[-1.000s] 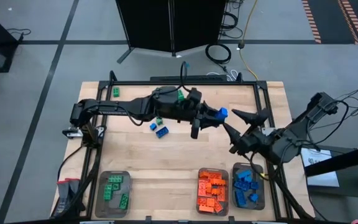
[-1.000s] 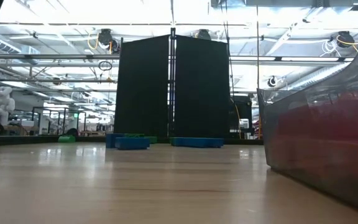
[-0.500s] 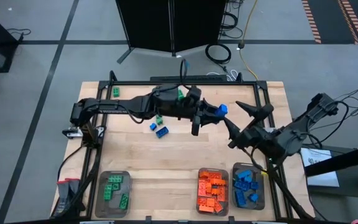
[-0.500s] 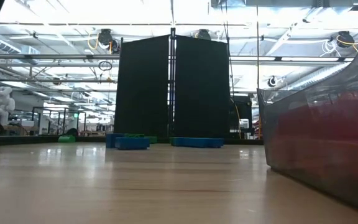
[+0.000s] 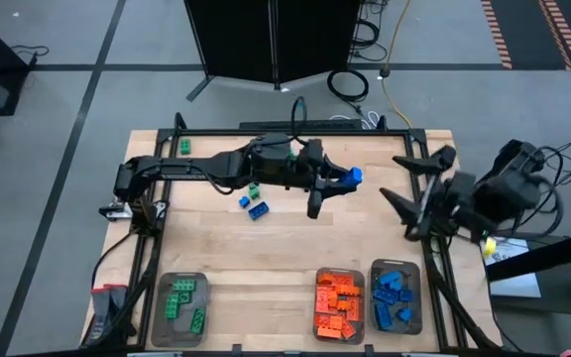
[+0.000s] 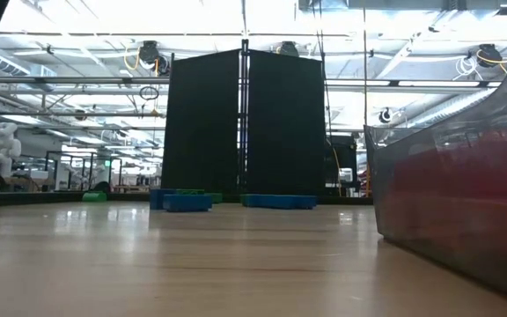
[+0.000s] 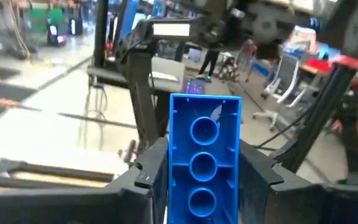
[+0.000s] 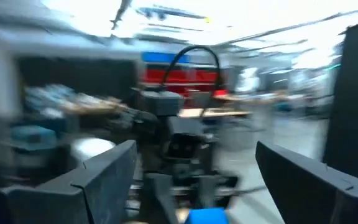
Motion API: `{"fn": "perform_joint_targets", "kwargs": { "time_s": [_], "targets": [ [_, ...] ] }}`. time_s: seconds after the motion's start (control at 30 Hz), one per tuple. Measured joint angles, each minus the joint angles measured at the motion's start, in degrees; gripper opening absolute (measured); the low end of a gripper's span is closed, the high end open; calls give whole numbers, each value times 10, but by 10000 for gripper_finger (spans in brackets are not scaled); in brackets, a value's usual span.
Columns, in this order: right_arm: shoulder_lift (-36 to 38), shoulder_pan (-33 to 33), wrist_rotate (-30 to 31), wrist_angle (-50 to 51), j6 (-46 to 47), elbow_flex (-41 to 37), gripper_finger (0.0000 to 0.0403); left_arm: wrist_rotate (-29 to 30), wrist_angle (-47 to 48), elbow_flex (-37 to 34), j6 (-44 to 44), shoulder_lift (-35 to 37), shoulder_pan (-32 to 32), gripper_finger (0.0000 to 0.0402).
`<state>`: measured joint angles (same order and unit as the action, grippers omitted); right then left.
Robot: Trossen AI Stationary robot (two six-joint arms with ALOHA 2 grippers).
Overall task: Sort blocks
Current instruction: Put the blue game piece into the right black bin
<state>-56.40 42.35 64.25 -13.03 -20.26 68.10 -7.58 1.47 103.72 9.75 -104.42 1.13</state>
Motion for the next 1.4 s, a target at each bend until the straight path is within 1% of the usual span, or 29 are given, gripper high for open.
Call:
{"fn": "perform_joint_targets", "kwargs": {
  "time_s": [0.07,0.23,0.37,0.5,0.63,0.67,0.77,0.9,1.1,1.23,1.4],
  "targets": [
    [21,-5,-46,34,61,0,325,3,-9,1,-27,2,-1,122],
    [37,-24,-60,126,139,0,325,3,-18,2,-46,3,-2,122],
    [14,-44,-64,125,113,-1,325,5,-42,1,-45,3,-5,122],
    [-4,-77,-102,119,96,-1,325,5,-38,2,-43,3,-5,122],
    [-17,-108,-111,121,88,-1,325,5,-39,2,-43,3,-5,122],
    [-17,-114,-121,122,88,-1,325,5,-39,2,-43,3,-5,122],
    [-15,-133,-161,119,95,-1,325,4,-37,2,-42,3,-5,122],
    [-16,-150,-172,128,100,-1,325,2,-38,2,-42,3,-8,122],
    [-16,-179,-226,158,141,-1,325,2,-38,2,-42,3,-13,122],
    [-15,-192,-240,172,151,-1,325,2,-38,2,-42,3,-13,122],
    [-16,-196,-242,183,156,-1,320,2,-38,2,-42,3,-14,122]
  ]
}}
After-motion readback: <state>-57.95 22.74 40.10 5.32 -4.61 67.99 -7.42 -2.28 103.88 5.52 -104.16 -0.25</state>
